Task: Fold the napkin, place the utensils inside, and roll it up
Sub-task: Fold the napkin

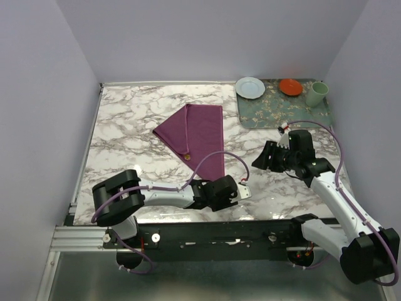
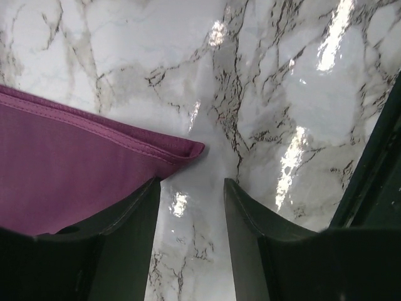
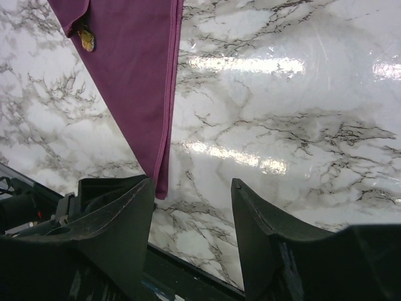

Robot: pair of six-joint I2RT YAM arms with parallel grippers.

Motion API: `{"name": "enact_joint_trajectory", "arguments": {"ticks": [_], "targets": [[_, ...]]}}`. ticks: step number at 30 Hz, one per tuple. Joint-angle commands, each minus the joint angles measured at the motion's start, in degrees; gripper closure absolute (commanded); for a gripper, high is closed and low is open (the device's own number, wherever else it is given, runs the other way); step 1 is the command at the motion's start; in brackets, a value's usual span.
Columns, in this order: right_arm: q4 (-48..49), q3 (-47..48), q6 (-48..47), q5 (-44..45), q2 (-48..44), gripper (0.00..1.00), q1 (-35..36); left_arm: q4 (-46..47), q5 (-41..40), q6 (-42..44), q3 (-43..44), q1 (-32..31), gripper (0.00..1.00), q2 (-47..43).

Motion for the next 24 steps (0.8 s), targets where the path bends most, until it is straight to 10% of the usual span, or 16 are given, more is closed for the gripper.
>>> {"name": "enact_joint_trajectory", "arguments": {"ticks": [1, 11, 24], "targets": [[-0.9, -0.8, -1.3, -1.3, -1.2, 0.39, -0.4, 2.4, -2.7, 2.0, 0.9, -0.4, 0.48, 1.9], [-0.5, -1.7, -1.5, -1.7, -1.1, 0.39, -0.4, 4.4, -5.4, 1.1, 0.9, -0.4, 0.59, 3.0], [0.3, -2.1, -1.6, -3.1, 0.0, 0.39, -0.4, 12.3, -7.3, -2.4, -2.6, 0.5, 1.0, -3.1]]}}
